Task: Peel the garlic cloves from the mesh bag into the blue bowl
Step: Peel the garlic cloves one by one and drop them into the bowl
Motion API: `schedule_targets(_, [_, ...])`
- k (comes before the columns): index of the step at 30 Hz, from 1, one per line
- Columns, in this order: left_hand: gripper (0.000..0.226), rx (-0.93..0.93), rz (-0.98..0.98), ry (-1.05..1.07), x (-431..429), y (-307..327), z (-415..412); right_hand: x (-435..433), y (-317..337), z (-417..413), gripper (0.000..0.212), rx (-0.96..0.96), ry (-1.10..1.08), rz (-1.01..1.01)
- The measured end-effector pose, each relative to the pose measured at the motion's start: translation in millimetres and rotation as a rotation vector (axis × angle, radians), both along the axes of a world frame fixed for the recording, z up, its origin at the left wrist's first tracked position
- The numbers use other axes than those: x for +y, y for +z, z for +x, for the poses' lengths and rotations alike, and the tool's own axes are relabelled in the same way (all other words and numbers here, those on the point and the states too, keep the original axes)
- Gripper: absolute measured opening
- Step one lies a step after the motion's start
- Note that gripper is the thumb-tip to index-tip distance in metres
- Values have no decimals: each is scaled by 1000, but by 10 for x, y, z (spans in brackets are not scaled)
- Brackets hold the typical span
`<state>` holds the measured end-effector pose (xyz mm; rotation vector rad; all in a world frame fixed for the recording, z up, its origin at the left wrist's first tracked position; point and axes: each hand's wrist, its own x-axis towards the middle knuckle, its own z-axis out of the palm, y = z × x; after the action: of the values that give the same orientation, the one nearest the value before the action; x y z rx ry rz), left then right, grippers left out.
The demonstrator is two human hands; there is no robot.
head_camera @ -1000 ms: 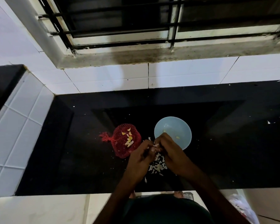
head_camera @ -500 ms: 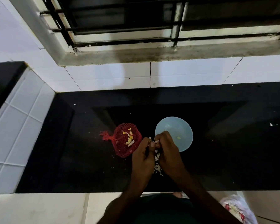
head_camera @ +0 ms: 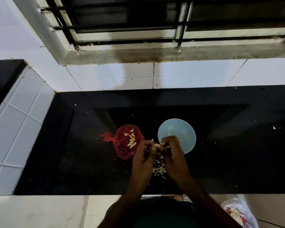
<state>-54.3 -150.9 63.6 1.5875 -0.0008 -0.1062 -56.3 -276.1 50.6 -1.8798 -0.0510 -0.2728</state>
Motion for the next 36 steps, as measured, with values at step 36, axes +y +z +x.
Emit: schedule_targets(36, [6, 123, 375, 8, 241, -551, 64, -270, -356, 2, 11, 249, 36, -658])
